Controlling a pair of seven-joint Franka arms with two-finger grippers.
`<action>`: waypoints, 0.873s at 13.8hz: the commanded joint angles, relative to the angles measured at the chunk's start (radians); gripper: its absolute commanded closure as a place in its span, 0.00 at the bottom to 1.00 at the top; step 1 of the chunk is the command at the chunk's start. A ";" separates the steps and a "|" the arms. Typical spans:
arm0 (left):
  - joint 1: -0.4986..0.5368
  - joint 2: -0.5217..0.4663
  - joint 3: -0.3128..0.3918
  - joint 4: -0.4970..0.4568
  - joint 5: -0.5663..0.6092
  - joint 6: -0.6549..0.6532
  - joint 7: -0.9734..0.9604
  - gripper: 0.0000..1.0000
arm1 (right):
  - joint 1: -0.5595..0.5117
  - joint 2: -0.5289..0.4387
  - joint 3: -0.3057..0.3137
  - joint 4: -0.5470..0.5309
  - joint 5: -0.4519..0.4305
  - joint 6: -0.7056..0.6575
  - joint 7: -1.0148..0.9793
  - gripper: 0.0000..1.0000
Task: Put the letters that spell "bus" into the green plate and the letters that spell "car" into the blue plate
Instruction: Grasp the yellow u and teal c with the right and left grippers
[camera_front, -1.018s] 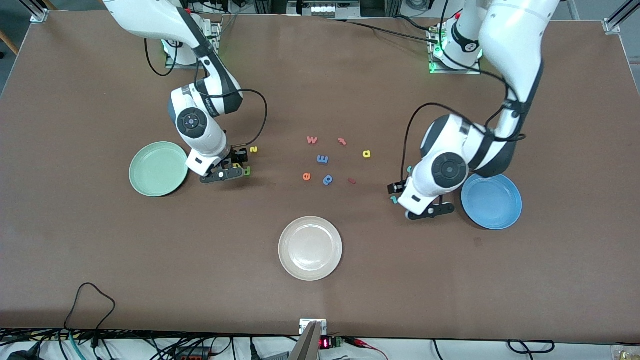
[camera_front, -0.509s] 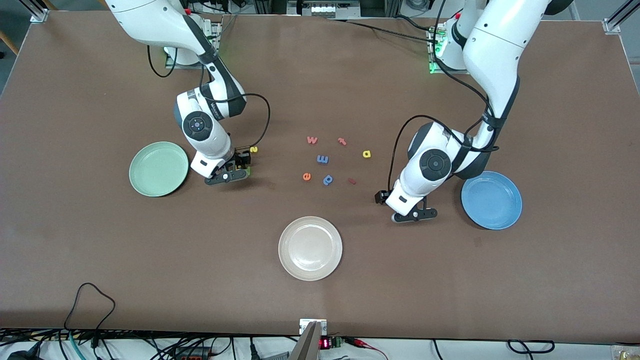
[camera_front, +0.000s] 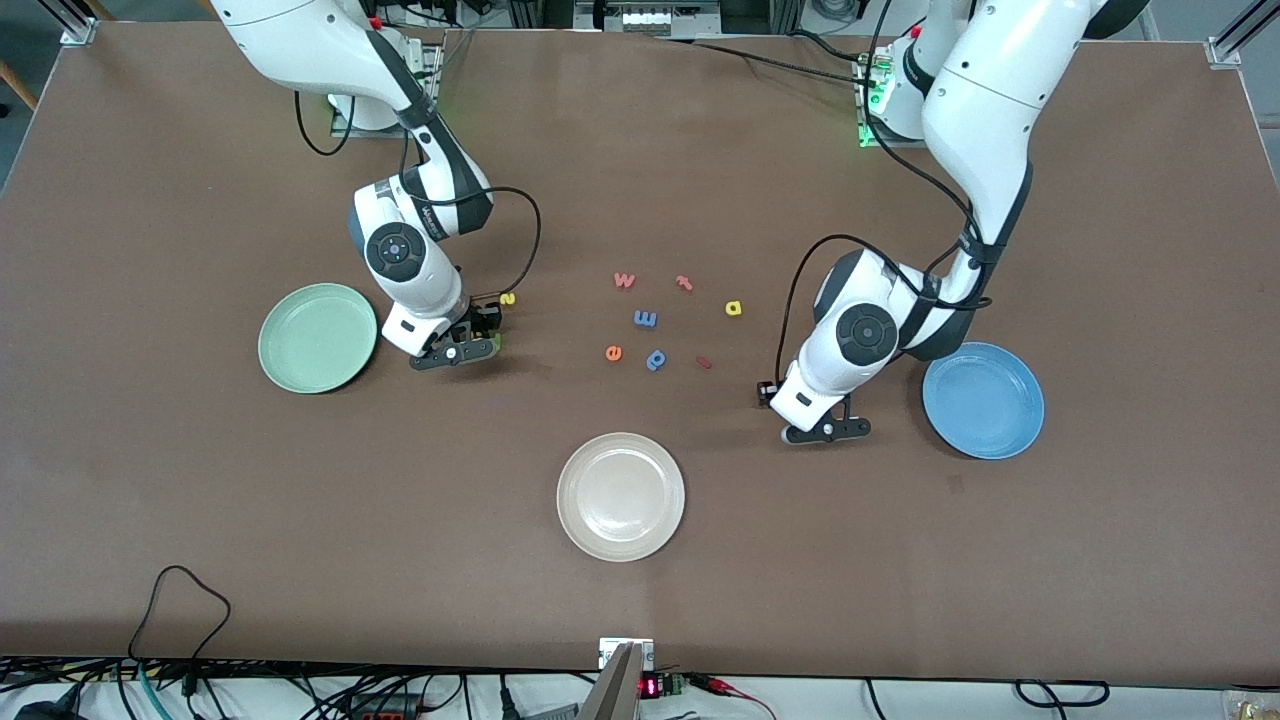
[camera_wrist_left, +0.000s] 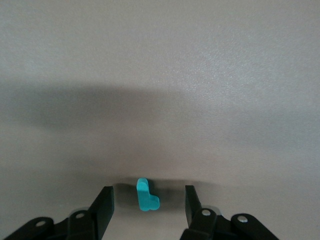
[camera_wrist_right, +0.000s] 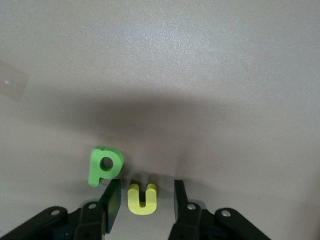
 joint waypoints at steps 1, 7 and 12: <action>-0.010 0.003 0.008 -0.003 0.001 0.013 0.021 0.52 | 0.013 0.010 -0.009 0.006 0.007 0.014 0.009 0.60; -0.009 0.001 0.007 -0.005 0.001 -0.002 0.016 0.83 | 0.011 0.014 -0.009 0.006 0.007 0.014 0.009 0.91; 0.006 -0.057 0.031 0.012 0.001 -0.117 0.079 0.88 | -0.018 -0.039 -0.009 0.007 0.007 -0.006 -0.005 1.00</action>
